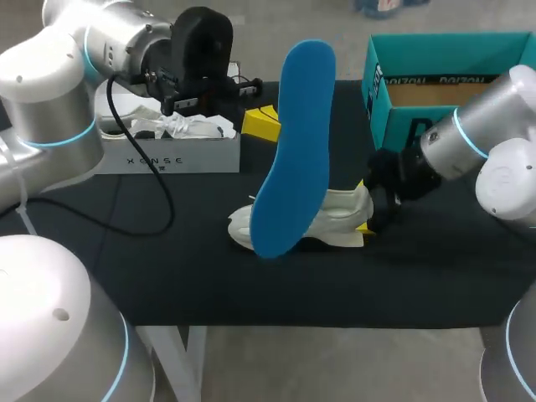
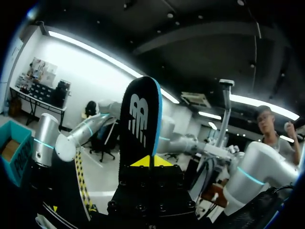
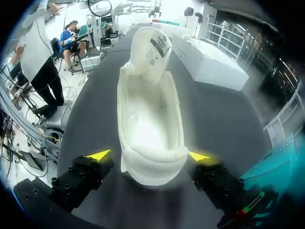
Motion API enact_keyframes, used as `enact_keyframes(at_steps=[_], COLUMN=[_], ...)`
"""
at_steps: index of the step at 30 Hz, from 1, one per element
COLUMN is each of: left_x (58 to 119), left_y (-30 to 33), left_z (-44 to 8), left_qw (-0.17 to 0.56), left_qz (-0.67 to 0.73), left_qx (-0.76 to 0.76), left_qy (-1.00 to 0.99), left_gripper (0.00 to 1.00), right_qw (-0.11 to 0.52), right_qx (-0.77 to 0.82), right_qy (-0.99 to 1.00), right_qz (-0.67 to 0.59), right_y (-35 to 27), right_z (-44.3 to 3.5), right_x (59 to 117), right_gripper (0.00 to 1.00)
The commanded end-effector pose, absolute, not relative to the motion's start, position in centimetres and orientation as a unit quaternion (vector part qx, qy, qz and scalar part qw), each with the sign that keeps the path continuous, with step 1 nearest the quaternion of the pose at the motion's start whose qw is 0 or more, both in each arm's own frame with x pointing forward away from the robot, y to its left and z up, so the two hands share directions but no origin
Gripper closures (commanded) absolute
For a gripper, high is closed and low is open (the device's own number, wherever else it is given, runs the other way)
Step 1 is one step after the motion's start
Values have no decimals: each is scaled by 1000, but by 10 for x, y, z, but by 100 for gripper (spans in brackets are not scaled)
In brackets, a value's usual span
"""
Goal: Take the shoe out of the shoebox, open the shoe tongue, remove and reinsert the insole, then place the shoe into the shoebox
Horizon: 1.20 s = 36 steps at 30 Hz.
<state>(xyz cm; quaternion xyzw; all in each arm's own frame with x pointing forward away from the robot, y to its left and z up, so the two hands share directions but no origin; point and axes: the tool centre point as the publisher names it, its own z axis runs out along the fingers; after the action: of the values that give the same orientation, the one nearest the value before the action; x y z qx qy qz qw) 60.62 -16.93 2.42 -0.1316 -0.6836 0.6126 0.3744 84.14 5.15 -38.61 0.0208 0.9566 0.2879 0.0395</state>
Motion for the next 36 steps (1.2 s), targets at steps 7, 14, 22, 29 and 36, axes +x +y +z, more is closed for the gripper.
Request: enact_keyframes(at_steps=[7,14,22,29,36], left_x=[597,595,598,598,599], left_y=[-162,-161,-163,-163,-163], left_z=[27,30,28,27,26], left_qw=[364,353,335,330,329], left_qz=[626,633,642,650,655], left_qx=[-123,-126,-132,-140,-143], left_qy=[-679,-678,-677,-670,-665], left_gripper=[100,100,100,100,100], right_qw=[41,51,60,34,61], right_qx=[2,-13,-27,48,58], right_qy=[984,985,993,997,996], right_qz=[172,164,103,47,42], right_y=[59,62,66,65,65], right_z=[-350,-329,-313,-306,-301], right_x=[838,836,837,839,837], right_gripper=[0,0,0,0,0])
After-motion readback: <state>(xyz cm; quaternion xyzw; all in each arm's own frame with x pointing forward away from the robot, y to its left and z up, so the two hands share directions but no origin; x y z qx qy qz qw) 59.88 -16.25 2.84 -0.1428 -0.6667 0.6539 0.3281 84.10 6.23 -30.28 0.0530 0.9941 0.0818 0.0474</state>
